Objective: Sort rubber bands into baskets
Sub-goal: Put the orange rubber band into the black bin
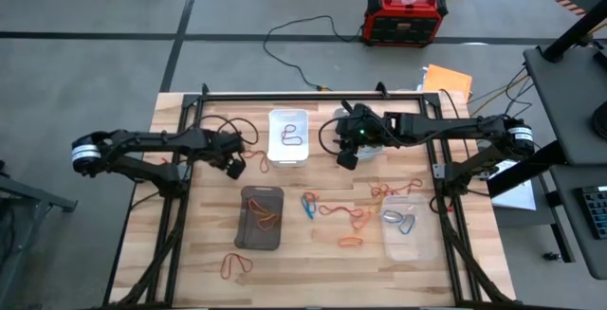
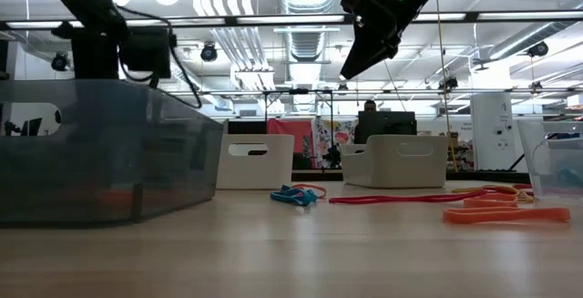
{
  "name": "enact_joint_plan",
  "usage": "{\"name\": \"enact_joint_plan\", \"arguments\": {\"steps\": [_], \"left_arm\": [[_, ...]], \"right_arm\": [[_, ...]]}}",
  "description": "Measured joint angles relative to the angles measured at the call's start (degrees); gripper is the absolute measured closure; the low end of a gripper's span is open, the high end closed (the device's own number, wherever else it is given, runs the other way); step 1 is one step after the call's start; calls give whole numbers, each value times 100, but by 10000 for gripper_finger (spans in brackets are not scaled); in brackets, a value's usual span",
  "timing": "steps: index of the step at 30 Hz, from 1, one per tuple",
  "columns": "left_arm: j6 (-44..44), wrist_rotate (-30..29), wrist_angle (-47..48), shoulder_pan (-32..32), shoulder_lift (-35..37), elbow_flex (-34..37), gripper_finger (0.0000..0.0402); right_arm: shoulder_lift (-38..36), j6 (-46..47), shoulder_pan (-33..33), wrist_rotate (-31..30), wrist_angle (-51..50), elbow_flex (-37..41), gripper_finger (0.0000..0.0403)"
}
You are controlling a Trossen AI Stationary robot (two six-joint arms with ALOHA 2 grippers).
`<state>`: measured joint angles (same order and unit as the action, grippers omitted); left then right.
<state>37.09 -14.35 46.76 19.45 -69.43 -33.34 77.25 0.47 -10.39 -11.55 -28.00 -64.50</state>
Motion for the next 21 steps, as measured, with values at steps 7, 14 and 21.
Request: {"name": "enact_joint_plan", "arguments": {"steps": [7, 14, 21], "left_arm": [[-510, -116, 742, -391, 30, -767, 402], [-1545, 121, 1435, -1056, 359, -1942, 401], [-2384, 634, 1269, -2138, 708, -2807, 401]], "right_arm": [[0, -31, 0, -1, 1, 6, 279], [0, -45, 0, 0, -1, 8, 280], [0, -48, 0, 0, -3, 8, 278]]}}
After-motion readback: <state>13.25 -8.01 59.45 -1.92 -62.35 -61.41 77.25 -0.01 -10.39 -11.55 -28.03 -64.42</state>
